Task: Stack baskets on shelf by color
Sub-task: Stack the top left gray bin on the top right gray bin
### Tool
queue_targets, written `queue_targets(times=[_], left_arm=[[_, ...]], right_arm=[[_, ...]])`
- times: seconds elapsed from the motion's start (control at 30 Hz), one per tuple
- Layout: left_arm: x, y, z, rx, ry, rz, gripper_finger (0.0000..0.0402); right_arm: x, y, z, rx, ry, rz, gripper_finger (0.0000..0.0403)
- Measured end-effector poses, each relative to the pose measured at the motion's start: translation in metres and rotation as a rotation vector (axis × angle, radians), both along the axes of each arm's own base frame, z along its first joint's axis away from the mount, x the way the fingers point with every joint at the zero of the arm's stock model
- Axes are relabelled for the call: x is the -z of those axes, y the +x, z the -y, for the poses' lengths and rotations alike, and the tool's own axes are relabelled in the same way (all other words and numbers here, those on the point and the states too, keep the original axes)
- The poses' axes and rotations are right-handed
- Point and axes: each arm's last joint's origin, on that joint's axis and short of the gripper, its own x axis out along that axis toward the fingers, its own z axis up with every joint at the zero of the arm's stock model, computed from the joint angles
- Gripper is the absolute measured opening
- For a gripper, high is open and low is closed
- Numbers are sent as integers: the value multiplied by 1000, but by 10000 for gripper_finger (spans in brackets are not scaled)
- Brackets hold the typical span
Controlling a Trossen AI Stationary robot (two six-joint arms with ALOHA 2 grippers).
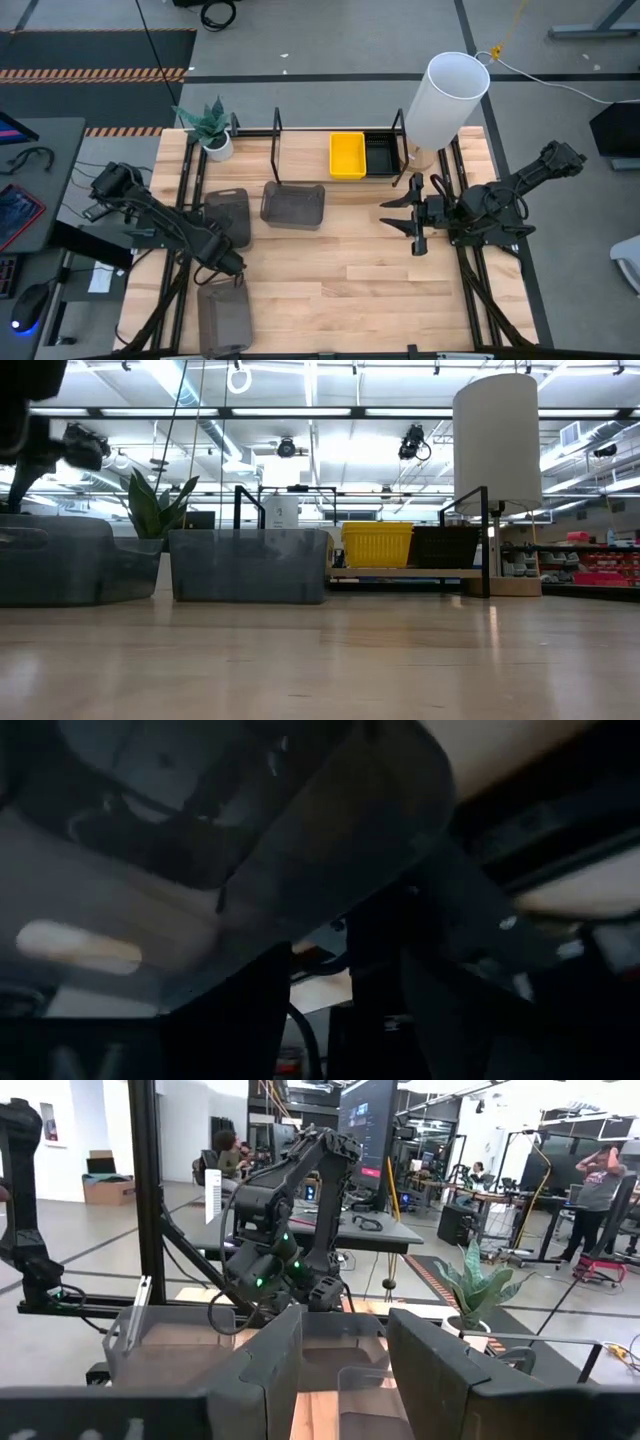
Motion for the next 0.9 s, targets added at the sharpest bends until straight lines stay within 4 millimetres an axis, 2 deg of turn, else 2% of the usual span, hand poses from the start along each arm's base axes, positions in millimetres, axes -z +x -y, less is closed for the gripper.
queue_targets(times=[0.17,0.53,0.7,0.9], left_arm=[[12,-4,-1,87,15,9,172],[20,4,4,94,-49,104,114],[23,8,9,94,-155,115,72],[23,9,10,70,-167,128,11]], right_arm=[[0,0,0,0,0,0,154],[0,0,0,-1,3,-1,154],[1,0,0,-1,0,-7,154],[1,0,0,-1,0,-7,154]])
